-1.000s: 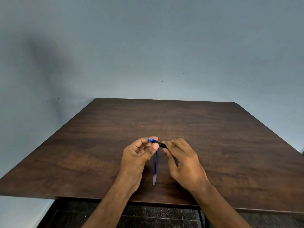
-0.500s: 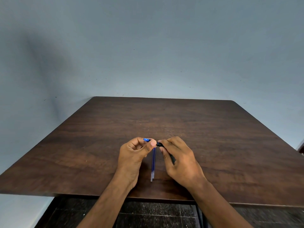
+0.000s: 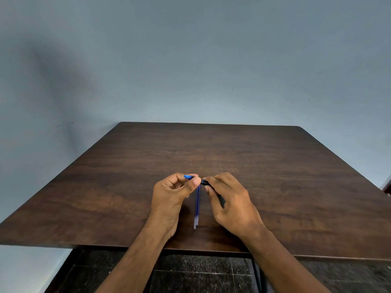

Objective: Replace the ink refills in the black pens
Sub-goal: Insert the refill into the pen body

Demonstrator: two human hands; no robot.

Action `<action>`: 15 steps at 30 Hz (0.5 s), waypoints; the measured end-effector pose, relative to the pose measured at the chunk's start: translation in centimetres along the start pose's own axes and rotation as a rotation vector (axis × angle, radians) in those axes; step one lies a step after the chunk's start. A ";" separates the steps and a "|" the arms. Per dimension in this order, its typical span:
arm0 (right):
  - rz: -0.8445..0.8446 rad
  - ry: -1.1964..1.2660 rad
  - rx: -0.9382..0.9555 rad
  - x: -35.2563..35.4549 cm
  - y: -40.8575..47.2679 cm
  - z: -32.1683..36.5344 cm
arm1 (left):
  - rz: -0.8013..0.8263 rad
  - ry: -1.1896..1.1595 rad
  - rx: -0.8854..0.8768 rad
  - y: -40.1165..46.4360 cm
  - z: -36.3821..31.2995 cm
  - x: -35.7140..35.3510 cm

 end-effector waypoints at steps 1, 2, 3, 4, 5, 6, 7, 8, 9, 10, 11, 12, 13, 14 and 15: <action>0.001 -0.001 0.003 0.0 0.0 0.0 | -0.016 0.009 0.005 0.0 0.1 0.1; 0.002 -0.003 0.005 0.0 0.0 0.0 | -0.023 0.011 0.012 0.1 0.2 0.1; 0.002 -0.005 0.006 0.0 0.0 0.0 | -0.020 0.008 0.019 0.1 0.3 0.1; 0.001 -0.005 0.006 0.0 0.0 0.0 | -0.008 0.001 0.025 0.1 0.3 0.0; -0.003 -0.003 0.004 0.0 0.0 -0.1 | 0.014 -0.009 0.028 0.1 0.3 -0.1; -0.007 0.002 0.000 0.0 0.0 -0.1 | 0.050 -0.025 0.030 0.0 0.3 -0.3; -0.009 0.008 -0.005 0.0 0.0 -0.2 | 0.097 -0.043 0.027 -0.1 0.2 -0.6; -0.010 0.013 -0.012 0.0 0.0 -0.3 | 0.148 -0.055 0.021 -0.1 0.2 -0.8; -0.009 0.015 -0.019 0.0 0.0 -0.3 | 0.192 -0.055 0.010 -0.2 0.2 -1.0; -0.006 0.013 -0.022 0.0 0.0 -0.4 | 0.217 -0.047 -0.003 -0.3 0.1 -1.1; -0.004 0.011 -0.021 0.0 0.0 -0.3 | 0.220 -0.040 -0.016 -0.3 0.0 -1.1; -0.003 0.011 -0.017 0.0 0.0 -0.3 | 0.206 -0.037 -0.028 -0.2 -0.1 -1.0; -0.002 0.012 -0.013 0.0 0.0 -0.2 | 0.181 -0.042 -0.034 -0.2 -0.1 -0.9; 0.000 0.012 -0.010 0.0 0.0 -0.2 | 0.150 -0.053 -0.035 -0.1 -0.1 -0.7; 0.002 0.011 -0.007 0.0 0.0 -0.1 | 0.117 -0.065 -0.031 -0.1 0.0 -0.5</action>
Point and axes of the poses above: each hand's wrist, its own y-axis towards the middle knuckle, its own x-axis out of the back of the hand, z = x × y, the point moved 7 cm from there along y, towards the middle knuckle, and after that the axes turned 15 degrees about -y, right-handed, at the moved point
